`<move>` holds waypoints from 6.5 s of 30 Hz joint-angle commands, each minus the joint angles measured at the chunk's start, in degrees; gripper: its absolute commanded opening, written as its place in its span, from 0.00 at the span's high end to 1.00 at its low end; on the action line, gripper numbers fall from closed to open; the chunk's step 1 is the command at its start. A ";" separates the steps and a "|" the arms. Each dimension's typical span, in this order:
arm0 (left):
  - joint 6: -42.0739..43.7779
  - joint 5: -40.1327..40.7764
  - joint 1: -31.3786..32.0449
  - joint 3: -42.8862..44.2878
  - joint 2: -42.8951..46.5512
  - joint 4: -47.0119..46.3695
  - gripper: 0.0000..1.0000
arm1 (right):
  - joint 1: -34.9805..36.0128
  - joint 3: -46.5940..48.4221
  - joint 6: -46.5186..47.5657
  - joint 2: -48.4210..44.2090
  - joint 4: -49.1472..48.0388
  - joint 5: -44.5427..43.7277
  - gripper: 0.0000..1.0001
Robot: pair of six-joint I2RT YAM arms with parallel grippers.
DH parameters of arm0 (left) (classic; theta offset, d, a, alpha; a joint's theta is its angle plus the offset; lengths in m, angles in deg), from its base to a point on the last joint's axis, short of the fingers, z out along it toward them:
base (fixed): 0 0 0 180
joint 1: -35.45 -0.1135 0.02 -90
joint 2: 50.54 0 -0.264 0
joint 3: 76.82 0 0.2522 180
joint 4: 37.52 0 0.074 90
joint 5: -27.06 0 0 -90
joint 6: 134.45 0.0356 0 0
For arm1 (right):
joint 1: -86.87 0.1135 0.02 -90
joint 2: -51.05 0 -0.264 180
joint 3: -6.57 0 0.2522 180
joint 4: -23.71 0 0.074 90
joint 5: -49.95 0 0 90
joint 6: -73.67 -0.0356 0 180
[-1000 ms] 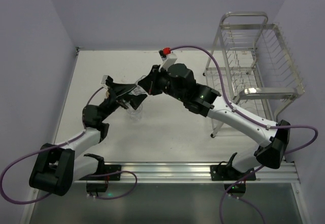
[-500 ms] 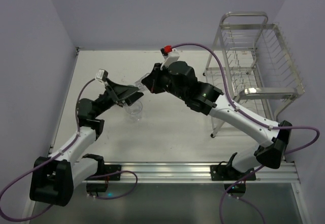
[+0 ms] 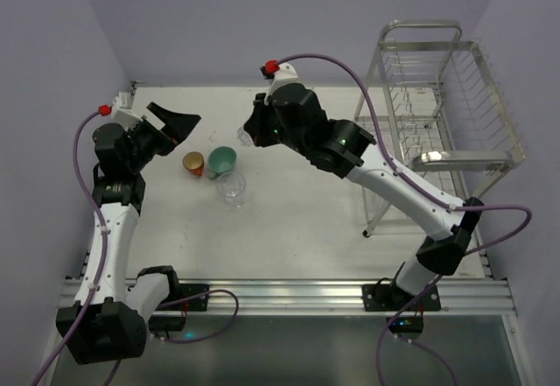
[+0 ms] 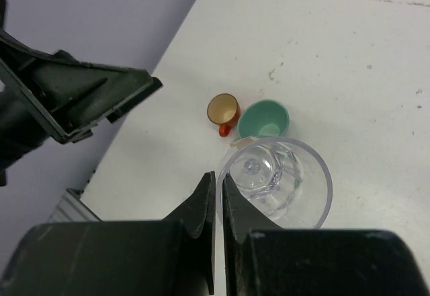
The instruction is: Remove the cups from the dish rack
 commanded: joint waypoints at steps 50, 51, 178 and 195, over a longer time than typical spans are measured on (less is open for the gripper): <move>15.18 36.49 -1.56 3.06 4.16 25.50 0.00 | 6.50 21.62 10.31 39.87 10.75 2.50 1.00; 15.27 36.58 -1.65 2.97 4.24 25.41 0.00 | 6.50 21.70 10.31 40.31 10.58 2.50 1.00; 45.07 -12.38 60.57 39.00 -74.24 -37.51 0.11 | 4.31 -19.69 -5.24 -51.18 28.68 -20.70 0.73; 40.85 -11.94 60.57 42.87 -79.78 -44.02 0.11 | 4.31 -20.57 -5.15 -49.95 27.27 -20.26 0.76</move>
